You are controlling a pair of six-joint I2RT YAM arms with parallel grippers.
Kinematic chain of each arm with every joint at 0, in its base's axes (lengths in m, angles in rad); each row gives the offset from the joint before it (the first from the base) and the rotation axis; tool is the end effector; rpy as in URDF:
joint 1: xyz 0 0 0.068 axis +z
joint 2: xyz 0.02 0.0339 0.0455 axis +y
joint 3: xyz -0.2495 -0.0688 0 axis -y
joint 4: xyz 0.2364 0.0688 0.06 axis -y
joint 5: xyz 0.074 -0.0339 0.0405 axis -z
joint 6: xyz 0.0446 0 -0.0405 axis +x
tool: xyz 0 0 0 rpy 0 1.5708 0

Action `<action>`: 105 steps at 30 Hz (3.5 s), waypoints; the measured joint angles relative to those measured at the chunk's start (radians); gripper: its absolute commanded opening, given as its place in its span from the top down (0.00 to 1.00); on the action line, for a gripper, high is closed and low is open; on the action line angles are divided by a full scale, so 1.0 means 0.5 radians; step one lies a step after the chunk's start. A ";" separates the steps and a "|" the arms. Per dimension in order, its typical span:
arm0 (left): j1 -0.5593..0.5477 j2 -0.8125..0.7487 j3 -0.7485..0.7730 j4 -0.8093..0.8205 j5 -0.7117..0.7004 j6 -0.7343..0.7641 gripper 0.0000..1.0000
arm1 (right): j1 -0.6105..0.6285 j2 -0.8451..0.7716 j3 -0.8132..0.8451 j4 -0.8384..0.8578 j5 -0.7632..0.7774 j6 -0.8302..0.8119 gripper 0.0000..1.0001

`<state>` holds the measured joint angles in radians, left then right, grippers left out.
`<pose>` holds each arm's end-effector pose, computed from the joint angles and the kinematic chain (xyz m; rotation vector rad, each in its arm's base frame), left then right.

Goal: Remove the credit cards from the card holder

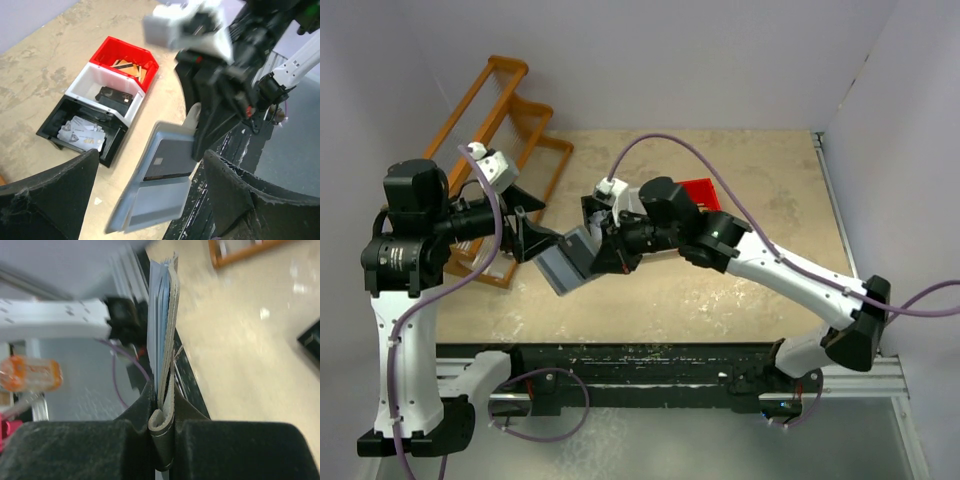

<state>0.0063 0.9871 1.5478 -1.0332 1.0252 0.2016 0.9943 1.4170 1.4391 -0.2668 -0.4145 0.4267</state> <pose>0.1375 -0.0373 0.4540 0.7929 1.7319 -0.8937 0.1638 0.2849 0.3974 -0.8740 1.8253 1.3355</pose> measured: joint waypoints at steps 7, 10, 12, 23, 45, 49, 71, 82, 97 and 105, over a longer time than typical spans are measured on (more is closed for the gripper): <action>0.000 -0.047 -0.022 -0.224 0.084 0.397 0.14 | 0.002 0.263 0.238 -0.570 -0.002 -0.307 1.00; -0.001 -0.048 -0.082 -0.325 0.123 0.563 0.14 | 0.001 0.280 0.325 -0.632 -0.039 -0.391 1.00; -0.001 -0.033 -0.139 -0.381 0.126 0.650 0.14 | 0.001 0.279 0.365 -0.641 -0.088 -0.435 1.00; -0.001 0.013 -0.224 -0.529 0.263 0.855 0.20 | 0.003 0.279 0.379 -0.584 -0.430 -0.512 1.00; -0.002 0.092 -0.295 -0.471 0.661 0.465 1.00 | -0.014 0.119 0.098 0.002 -0.552 -0.287 0.32; -0.002 0.036 -0.362 0.018 0.668 -0.174 1.00 | -0.013 -0.301 -0.690 0.948 -0.269 0.132 0.30; 0.007 -0.279 -0.633 1.131 0.549 -1.542 0.43 | 0.014 -0.059 -1.030 2.742 -0.027 1.114 1.00; -0.005 0.126 -0.294 -0.229 0.721 0.035 0.53 | -0.026 0.062 0.002 0.526 -0.561 0.218 1.00; -0.006 0.220 -0.286 -0.935 0.770 0.909 0.96 | -0.044 0.416 0.706 -0.449 -0.655 -0.360 0.87; -0.015 0.228 -0.285 -0.662 0.744 0.575 1.00 | -0.232 0.249 0.317 0.108 -0.662 -0.064 0.22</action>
<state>-0.0013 1.1011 1.4052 -1.3643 1.3972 0.4889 0.8783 1.5414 1.5978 -0.2131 -0.7456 0.3946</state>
